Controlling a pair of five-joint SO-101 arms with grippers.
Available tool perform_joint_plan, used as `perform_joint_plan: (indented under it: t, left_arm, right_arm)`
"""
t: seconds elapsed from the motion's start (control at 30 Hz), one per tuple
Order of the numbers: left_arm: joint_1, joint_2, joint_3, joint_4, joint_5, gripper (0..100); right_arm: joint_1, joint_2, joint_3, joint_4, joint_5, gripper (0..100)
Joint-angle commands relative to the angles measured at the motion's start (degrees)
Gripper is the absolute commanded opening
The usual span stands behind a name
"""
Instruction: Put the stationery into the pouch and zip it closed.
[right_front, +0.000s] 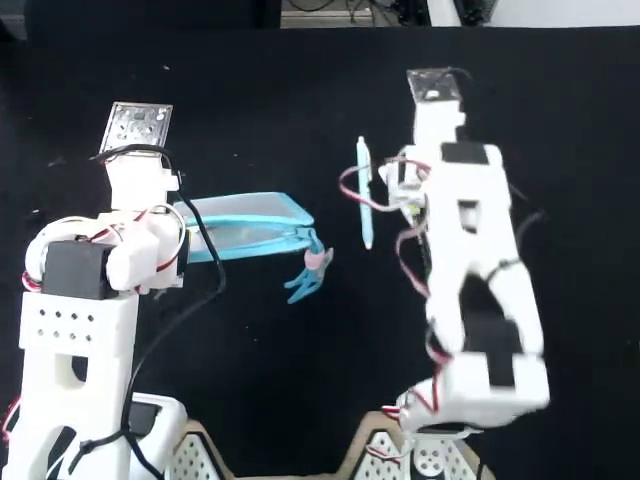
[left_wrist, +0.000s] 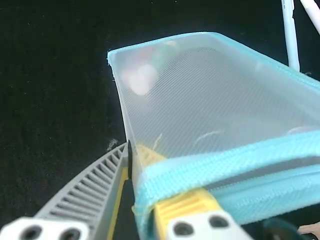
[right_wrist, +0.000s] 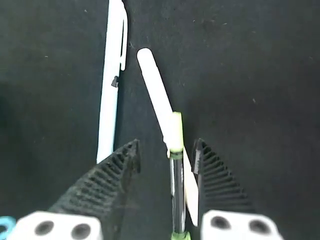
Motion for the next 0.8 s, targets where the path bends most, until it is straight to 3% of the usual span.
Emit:
perform_joint_plan:
  t: [0.0,0.27,0.63,0.77]
  left_arm:
    - [0.13,0.53,-0.57,-0.09,-0.09,3]
    - [0.13,0.53,-0.57,-0.09,-0.09,3]
    - [0.13,0.53,-0.57,-0.09,-0.09,3]
    - [0.13,0.53,-0.57,-0.09,-0.18,3]
  right_arm:
    - [1.93,8.84,-10.24,0.44,3.16,16.6]
    - [3.43,19.03,-18.95,1.67,9.85,16.4]
    - [3.34,25.80,-29.14,12.40,10.20,16.1]
    - [3.34,27.74,-30.99,13.89,10.20,8.1]
